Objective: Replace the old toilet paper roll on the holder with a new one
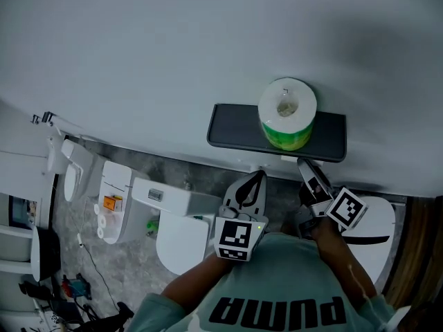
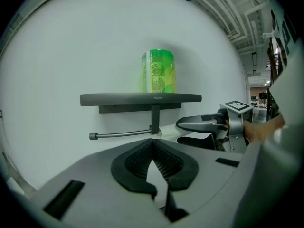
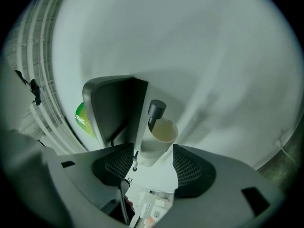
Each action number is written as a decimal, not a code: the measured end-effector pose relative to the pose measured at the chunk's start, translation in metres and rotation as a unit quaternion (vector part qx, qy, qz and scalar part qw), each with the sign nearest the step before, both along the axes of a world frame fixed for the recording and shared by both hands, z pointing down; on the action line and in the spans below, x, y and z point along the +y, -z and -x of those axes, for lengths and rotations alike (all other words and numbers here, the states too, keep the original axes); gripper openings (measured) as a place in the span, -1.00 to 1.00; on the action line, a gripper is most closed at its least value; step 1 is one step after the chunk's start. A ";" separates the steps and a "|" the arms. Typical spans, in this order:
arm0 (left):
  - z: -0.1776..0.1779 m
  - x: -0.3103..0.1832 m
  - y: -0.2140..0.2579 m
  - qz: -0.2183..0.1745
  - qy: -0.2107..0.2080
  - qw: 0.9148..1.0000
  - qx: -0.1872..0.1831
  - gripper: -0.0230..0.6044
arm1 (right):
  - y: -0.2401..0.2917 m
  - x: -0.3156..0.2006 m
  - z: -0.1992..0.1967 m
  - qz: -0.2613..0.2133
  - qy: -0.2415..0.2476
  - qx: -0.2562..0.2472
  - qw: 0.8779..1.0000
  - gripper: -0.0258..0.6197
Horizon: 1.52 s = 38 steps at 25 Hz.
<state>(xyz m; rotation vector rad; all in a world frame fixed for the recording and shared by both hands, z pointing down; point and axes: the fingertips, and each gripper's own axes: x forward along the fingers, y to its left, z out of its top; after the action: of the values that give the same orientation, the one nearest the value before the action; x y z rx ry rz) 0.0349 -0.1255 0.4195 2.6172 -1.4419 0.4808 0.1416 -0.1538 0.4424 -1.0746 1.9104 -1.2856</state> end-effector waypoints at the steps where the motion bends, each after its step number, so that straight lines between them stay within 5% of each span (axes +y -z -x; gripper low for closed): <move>1: 0.000 -0.001 -0.001 0.001 -0.003 1.000 0.000 -0.91 | 0.001 -0.002 0.000 -0.001 -0.004 -0.003 1.000 -0.16; 17: -0.001 -0.023 0.000 0.002 -0.048 0.999 0.008 -0.91 | 0.009 -0.011 -0.008 0.000 -0.052 -0.048 0.997 -0.30; 38: -0.021 -0.009 0.009 -0.013 -0.046 0.999 0.014 -0.91 | 0.016 0.003 -0.051 -0.004 -0.091 -0.066 0.994 -0.33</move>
<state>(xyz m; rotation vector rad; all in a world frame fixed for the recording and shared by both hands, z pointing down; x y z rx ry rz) 0.0562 -0.1342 0.4110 2.7093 -1.3317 0.4350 0.1926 -0.1505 0.4260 -1.1036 1.6784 -1.2156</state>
